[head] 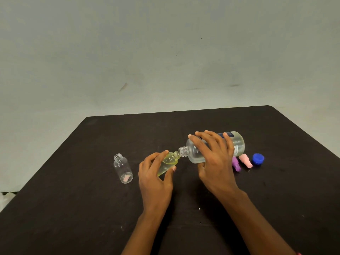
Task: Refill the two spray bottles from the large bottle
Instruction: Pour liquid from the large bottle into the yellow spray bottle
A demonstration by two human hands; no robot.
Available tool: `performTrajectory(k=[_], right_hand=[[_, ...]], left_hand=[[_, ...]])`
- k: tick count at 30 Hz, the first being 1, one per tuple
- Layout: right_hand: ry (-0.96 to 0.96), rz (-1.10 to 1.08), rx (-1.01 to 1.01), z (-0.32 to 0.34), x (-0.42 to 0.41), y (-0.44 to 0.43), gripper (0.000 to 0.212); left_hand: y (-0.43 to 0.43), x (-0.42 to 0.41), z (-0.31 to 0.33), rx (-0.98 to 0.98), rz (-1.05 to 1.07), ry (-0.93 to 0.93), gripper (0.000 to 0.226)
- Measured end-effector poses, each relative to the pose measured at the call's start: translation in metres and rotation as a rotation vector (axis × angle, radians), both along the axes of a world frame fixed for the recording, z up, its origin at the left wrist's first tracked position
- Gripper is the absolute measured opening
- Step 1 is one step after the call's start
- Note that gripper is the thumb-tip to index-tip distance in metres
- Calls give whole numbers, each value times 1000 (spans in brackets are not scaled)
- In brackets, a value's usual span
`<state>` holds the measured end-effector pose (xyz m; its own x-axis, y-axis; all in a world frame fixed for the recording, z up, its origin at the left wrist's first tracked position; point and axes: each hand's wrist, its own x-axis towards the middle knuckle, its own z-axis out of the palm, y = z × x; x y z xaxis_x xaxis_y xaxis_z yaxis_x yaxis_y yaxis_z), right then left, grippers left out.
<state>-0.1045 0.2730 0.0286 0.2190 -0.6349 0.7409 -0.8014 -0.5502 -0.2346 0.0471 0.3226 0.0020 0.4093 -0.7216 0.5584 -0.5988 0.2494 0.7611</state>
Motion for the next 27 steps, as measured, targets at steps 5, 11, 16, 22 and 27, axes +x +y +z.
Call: performTrajectory(k=[5, 11, 16, 22, 27], right_hand=[[0, 6, 5, 0, 0, 0, 79], [-1, 4, 3, 0, 0, 0, 78], [-3, 7, -7, -1, 0, -1, 80], [-4, 7, -11, -2, 0, -1, 79], [-6, 11, -14, -2, 0, -1, 80]], left_hand=[[0, -1, 1, -6, -3, 5, 50], [0, 0, 1, -6, -3, -13, 51], [0, 1, 1, -10, -6, -16, 50], [-1, 1, 0, -23, 0, -24, 51], [-1, 0, 0, -18, 2, -21, 51]])
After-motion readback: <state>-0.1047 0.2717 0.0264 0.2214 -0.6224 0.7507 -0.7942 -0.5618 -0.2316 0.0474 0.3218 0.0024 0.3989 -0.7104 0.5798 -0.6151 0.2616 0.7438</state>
